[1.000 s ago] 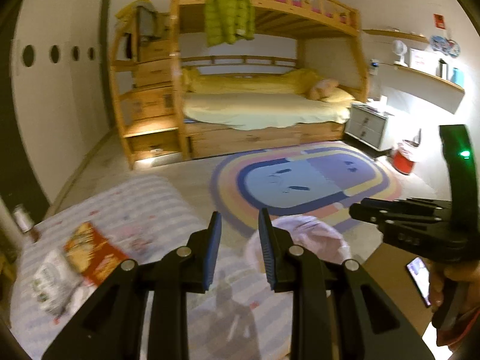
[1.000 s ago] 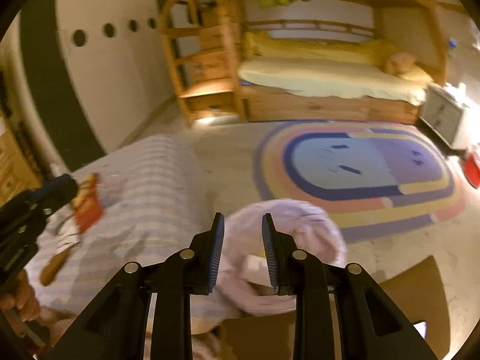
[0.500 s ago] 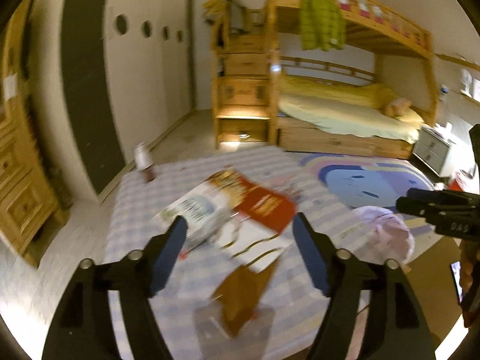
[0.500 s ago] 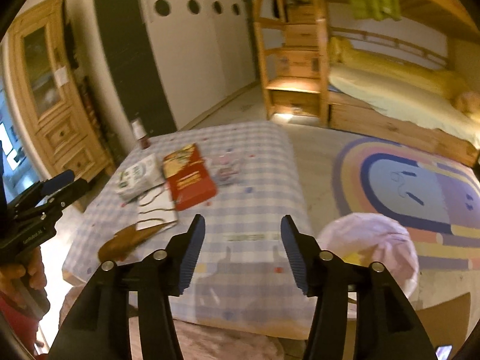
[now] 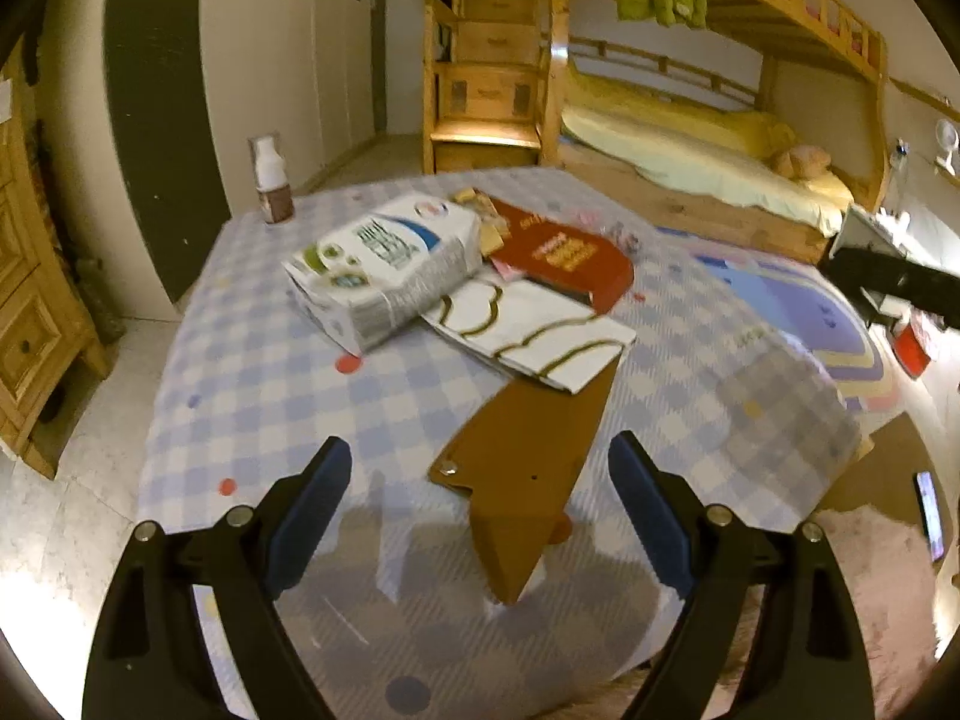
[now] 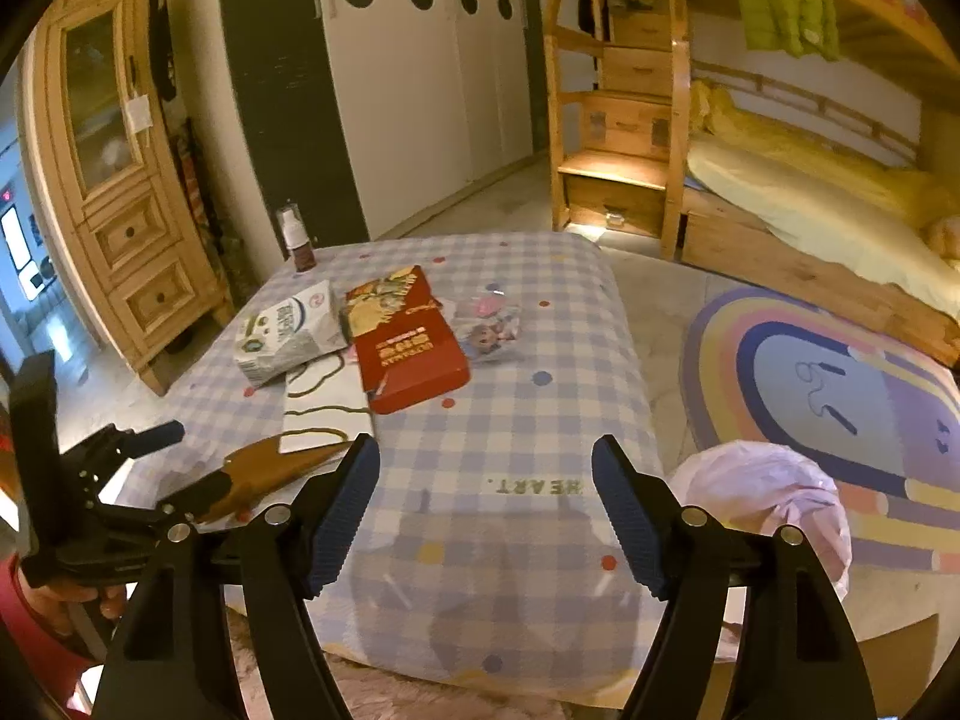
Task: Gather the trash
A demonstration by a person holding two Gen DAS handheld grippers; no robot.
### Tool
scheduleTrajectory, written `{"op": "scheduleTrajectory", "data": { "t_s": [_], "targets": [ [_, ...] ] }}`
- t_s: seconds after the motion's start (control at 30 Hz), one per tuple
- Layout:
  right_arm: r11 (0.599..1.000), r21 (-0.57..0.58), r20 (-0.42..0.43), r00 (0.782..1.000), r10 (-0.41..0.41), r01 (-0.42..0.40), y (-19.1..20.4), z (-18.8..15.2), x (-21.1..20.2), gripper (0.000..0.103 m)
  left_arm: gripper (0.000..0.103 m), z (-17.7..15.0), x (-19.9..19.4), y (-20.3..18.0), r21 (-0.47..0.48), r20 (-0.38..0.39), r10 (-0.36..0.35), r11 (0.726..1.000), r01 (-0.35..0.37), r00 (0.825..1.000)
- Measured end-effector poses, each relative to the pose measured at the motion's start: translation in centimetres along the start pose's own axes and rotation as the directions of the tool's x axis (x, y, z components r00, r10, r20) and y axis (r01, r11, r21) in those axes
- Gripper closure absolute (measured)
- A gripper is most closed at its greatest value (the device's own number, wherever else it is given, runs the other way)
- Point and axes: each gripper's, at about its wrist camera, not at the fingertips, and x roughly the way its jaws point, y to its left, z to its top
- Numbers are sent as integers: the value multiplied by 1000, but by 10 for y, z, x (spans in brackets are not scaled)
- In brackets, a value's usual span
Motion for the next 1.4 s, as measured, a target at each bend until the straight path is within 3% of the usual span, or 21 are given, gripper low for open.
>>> {"op": "scheduleTrajectory", "data": {
  "t_s": [0.2,0.47,0.57,0.6,0.67,0.93,1.1,1.2,1.23,1.37,1.4],
  "targets": [
    [1000,3,-7,1000,-7,7,-8,-2,2,30,32,1,23,-7,53,-73,-35,998,39,997],
    [1000,2,-12,1000,6,-6,-10,-6,3,30,49,1,20,-16,132,-71,-9,991,19,997],
    [1000,-7,-15,1000,11,-11,-8,-7,5,30,63,-3,5,-15,122,-69,5,993,3,998],
    [1000,-10,-16,1000,13,-13,-7,-7,6,30,86,-3,1,-14,116,-68,3,993,5,998],
    [1000,-15,-18,1000,15,-15,-6,-6,9,30,99,-4,-9,-8,86,-65,-12,996,18,998],
    [998,-40,-25,999,42,-43,9,1,23,30,99,-6,-16,3,41,-34,-41,998,42,999],
    [998,-51,-31,999,41,-43,13,7,32,30,99,0,-32,10,5,35,-76,997,76,997],
    [998,-44,-34,998,47,-48,13,9,38,30,99,-1,-24,11,19,9,-59,998,59,998],
    [998,-42,-35,998,49,-50,12,9,39,30,97,-3,-19,11,17,-8,-51,999,51,999],
    [998,-40,-42,998,49,-50,11,8,41,30,65,-5,-5,13,-7,-43,-66,998,66,997],
    [998,-40,-42,998,47,-49,11,8,41,30,63,-5,-4,13,-9,-39,-71,997,71,997]
  ]
}}
